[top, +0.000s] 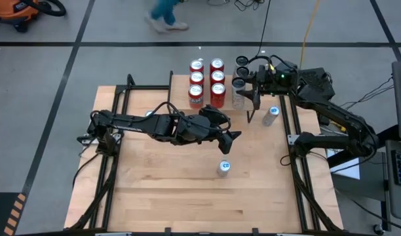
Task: Place canned beverage on shelf
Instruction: Put the white-yellow soda can on the shelf aligned with the other white-yellow soda can
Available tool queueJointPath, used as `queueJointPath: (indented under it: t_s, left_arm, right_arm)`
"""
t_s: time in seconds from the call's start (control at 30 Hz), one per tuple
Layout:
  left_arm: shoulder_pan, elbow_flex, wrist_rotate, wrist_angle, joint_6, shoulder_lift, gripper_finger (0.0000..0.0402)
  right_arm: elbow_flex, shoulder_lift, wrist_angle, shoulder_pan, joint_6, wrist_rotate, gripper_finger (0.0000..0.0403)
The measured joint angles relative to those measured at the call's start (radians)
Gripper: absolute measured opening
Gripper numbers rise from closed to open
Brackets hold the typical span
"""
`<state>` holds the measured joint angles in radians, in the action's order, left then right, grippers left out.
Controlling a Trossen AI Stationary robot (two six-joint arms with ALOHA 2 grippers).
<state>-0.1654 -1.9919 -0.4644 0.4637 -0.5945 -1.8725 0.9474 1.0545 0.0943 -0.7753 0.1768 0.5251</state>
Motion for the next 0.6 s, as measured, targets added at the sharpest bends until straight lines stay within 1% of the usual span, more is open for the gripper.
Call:
queueJointPath:
  t_s: [0.27,0.6]
  left_arm:
    - [0.0,0.0,0.0,0.0,0.0,0.0,0.0348]
    - [0.0,0.0,0.0,0.0,0.0,0.0,0.0348]
  right_arm:
    - [0.0,0.029,0.014,0.0,-0.001,-0.001,0.0224]
    - [0.002,0.027,0.049,0.0,0.02,0.0,0.0224]
